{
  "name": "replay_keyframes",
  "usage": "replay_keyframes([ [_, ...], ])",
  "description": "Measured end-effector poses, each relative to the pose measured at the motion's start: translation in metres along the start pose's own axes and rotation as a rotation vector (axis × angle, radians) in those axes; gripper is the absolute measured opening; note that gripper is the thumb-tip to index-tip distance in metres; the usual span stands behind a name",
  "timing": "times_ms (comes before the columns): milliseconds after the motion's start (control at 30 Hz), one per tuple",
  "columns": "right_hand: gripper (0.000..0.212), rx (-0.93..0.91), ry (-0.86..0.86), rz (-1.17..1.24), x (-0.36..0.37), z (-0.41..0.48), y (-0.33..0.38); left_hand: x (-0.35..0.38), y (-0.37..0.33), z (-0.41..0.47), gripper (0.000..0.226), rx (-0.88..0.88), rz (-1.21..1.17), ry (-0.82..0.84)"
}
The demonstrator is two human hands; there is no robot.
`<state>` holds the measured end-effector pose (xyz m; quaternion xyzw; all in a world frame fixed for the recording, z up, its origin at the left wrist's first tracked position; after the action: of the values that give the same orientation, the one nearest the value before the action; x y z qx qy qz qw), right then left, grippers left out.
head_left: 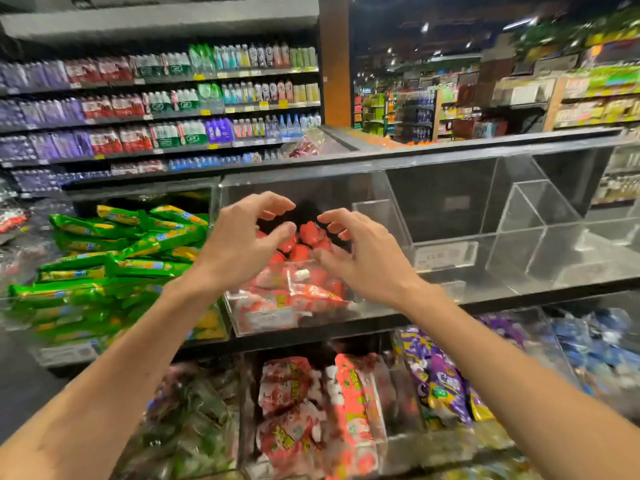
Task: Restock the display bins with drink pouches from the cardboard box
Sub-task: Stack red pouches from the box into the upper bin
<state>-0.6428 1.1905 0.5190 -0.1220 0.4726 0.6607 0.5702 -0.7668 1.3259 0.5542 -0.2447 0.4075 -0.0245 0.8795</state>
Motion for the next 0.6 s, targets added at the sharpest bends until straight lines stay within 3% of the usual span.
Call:
replay_keyframes([
  [100,0.062,-0.060,-0.004,0.029,-0.025,-0.078,-0.011,0.016,-0.048,-0.052,0.026,0.029,-0.033,-0.029],
  [267,0.051,0.048,-0.072,0.072,-0.077,-0.223,-0.091,0.120,-0.139,-0.127,0.030,0.032,-0.206,0.084],
  [433,0.049,0.349,-0.144,-0.010,-0.144,-0.368,-0.195,0.278,-0.248,-0.162,0.032,0.150,-0.132,0.245],
  [600,0.061,0.826,-0.152,-0.102,-0.217,-0.517,-0.281,0.429,-0.365,-0.178,0.041,0.257,-0.247,0.529],
])
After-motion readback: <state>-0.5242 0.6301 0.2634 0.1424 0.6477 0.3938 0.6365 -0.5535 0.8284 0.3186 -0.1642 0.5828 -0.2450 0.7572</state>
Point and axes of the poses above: each hand's wrist, its own z-axis towards the middle knuckle, its own x-axis out of the palm, y = z × x, the point moved 4 cm from there along z, towards the middle knuckle, and after that the axes turned 4 degrees about y, right-handed, at the moved point
